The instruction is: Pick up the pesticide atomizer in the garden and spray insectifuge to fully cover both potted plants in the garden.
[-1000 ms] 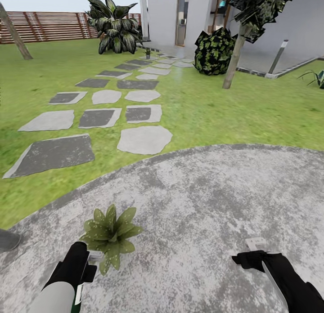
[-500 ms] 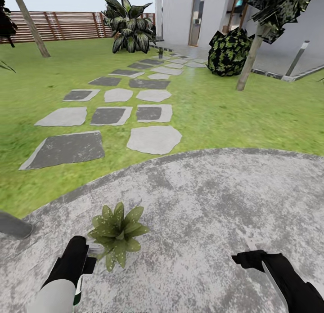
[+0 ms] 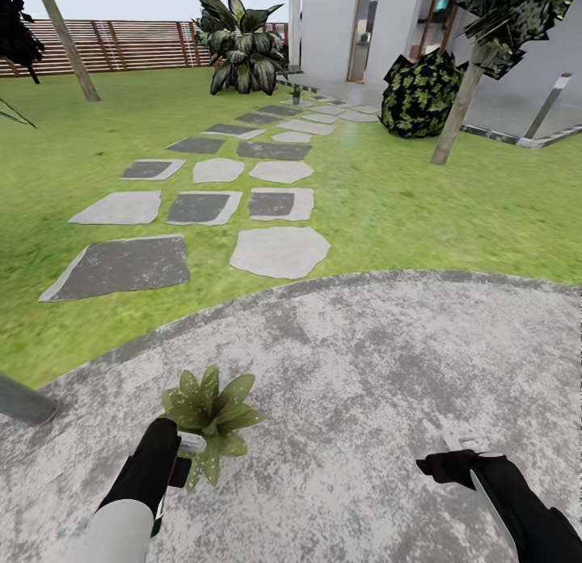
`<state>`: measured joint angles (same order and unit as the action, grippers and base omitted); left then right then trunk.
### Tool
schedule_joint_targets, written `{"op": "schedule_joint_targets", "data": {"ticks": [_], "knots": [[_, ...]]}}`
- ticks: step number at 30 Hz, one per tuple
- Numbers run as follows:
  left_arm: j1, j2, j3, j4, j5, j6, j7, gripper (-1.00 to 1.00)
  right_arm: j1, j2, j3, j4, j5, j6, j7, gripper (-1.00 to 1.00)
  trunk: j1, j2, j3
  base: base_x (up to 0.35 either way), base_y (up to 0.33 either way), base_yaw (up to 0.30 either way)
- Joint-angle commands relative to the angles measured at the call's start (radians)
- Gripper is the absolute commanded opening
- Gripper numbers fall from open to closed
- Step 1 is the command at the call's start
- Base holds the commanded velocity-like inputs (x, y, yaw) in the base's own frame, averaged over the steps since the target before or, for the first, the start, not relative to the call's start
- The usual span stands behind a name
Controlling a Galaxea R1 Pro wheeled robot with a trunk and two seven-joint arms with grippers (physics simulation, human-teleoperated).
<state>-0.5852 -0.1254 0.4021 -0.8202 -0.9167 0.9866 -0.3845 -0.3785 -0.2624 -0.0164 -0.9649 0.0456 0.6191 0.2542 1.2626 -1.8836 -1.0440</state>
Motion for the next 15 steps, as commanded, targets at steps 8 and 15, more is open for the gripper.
{"op": "schedule_joint_targets", "data": {"ticks": [8,15], "knots": [[-0.001,-0.002,0.005,-0.002,-0.01,0.001,-0.01,-1.0,0.0,0.0,-0.001,-0.001,0.005,0.004,0.007,1.0,0.0,0.0,-0.001,0.013,-0.16,0.0],[-0.001,-0.002,-0.002,-0.003,-0.011,0.001,-0.01,-1.0,0.0,0.0,-0.001,-0.001,0.005,0.004,0.007,1.0,0.0,0.0,-0.004,0.0,-0.003,0.181]]}}
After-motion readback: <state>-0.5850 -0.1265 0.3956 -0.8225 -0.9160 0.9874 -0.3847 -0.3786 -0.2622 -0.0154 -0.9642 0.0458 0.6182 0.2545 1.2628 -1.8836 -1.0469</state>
